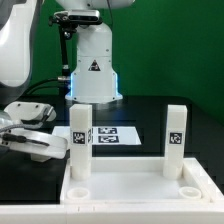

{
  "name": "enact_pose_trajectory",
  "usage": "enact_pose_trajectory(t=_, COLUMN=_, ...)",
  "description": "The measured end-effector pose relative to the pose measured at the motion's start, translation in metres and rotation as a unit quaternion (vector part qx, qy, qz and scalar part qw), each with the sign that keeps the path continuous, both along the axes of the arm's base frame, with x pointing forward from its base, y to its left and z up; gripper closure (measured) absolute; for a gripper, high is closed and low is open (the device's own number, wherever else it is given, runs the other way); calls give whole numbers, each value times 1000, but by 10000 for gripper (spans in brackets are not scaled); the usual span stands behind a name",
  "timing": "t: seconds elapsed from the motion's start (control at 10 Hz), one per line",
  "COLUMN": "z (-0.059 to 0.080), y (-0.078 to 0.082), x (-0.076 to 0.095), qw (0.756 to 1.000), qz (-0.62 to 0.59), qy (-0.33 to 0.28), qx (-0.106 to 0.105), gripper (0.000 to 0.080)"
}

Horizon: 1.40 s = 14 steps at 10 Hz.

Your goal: Assemble desk

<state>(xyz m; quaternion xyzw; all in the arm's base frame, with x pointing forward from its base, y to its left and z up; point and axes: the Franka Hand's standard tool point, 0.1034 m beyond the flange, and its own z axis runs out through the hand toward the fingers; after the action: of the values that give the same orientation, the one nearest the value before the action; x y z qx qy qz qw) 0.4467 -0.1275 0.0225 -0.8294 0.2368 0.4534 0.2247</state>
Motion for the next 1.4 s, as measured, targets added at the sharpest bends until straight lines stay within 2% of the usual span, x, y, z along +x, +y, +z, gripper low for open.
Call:
enact_pose_trajectory(t=0.1, z=19, y=-6, x=7, qw=1000, qz=8, qy=-25, qx=12, gripper=517)
enact_pose_trajectory(t=0.2, z=35, y=-15, x=17, qw=998, qz=13, qy=-52, qx=12, gripper=517)
enact_pose_trajectory(t=0.3, z=43, y=-21, x=34, qw=995, qz=15, qy=-98, qx=-11, gripper=517)
enact_pose_trajectory(t=0.4, z=40, y=-21, x=35, qw=991, qz=12, qy=-130, qx=-37, gripper=517)
enact_pose_trajectory(t=0.5, z=39, y=-20, x=32, qw=988, qz=8, qy=-144, qx=-51, gripper=517)
enact_pose_trajectory(t=0.6, z=41, y=-25, x=41, qw=980, qz=4, qy=-182, qx=-76, gripper=515)
enact_pose_trajectory(t=0.7, z=53, y=-32, x=52, qw=974, qz=15, qy=-214, qx=-78, gripper=515)
enact_pose_trajectory(t=0.8, z=72, y=-35, x=79, qw=960, qz=29, qy=-261, qx=-95, gripper=515)
enact_pose_trajectory(t=1.0, z=111, y=-9, x=130, qw=926, qz=64, qy=-349, qx=-130, gripper=515)
enact_pose_trajectory(t=1.1, z=119, y=2, x=137, qw=918, qz=51, qy=-363, qx=-153, gripper=515)
enact_pose_trajectory(t=1.2, z=116, y=0, x=137, qw=906, qz=54, qy=-387, qx=-163, gripper=515)
enact_pose_trajectory(t=1.3, z=114, y=-5, x=140, qw=890, qz=46, qy=-412, qx=-187, gripper=515)
enact_pose_trajectory(t=1.4, z=117, y=-2, x=142, qw=880, qz=49, qy=-429, qx=-201, gripper=515)
